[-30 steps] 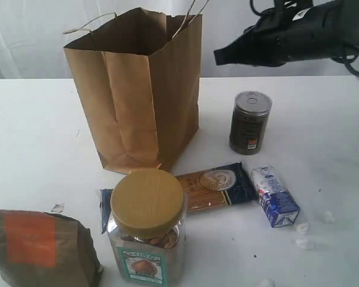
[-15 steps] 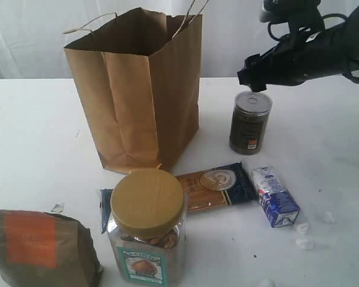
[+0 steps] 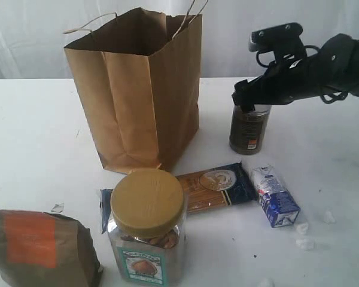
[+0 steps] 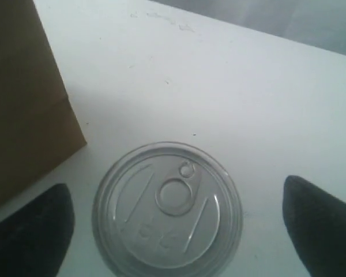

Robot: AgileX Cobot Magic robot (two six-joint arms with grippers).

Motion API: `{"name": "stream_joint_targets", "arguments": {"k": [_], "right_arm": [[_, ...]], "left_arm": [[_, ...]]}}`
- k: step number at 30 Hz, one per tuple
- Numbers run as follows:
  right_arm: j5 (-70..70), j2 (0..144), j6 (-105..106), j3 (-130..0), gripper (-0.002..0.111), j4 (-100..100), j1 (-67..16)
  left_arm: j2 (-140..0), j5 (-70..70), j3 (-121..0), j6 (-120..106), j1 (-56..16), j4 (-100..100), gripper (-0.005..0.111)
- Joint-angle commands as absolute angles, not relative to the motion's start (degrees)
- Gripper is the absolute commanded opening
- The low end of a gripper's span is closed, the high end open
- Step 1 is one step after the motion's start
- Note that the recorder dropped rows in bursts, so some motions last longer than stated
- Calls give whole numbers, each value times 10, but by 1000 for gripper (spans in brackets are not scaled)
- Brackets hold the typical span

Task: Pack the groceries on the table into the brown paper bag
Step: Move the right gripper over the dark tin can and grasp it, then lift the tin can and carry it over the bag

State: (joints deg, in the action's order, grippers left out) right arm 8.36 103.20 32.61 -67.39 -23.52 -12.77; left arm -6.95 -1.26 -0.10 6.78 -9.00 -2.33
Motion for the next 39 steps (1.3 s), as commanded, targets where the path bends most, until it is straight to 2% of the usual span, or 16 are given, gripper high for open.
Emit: {"name": "stream_joint_targets", "arguments": {"k": [1, 7, 9, 11, 16, 19, 30, 39], "right_arm": [[53, 1065, 332, -673, 90, -236, -126], [23, 1097, 316, -676, 90, -237, -126], [31, 1098, 295, -676, 86, -237, -126], [42, 1097, 280, -676, 76, -237, -126], [66, 1088, 280, -676, 45, -237, -126], [82, 1072, 280, -676, 36, -237, -126], [106, 929, 280, -676, 36, -237, -126], [14, 799, 262, -714, 36, -244, -126]], "left_arm": [[-65, -14, 0, 71, -94, -29, 0], [-65, -14, 0, 71, -94, -29, 0], [-65, -14, 0, 71, -94, -29, 0], [-65, -14, 0, 71, -94, -29, 0], [-65, -14, 0, 71, -94, -29, 0], [-65, -14, 0, 71, -94, -29, 0], [-65, -14, 0, 71, -94, -29, 0], [-65, -14, 0, 71, -94, -29, 0]]}}
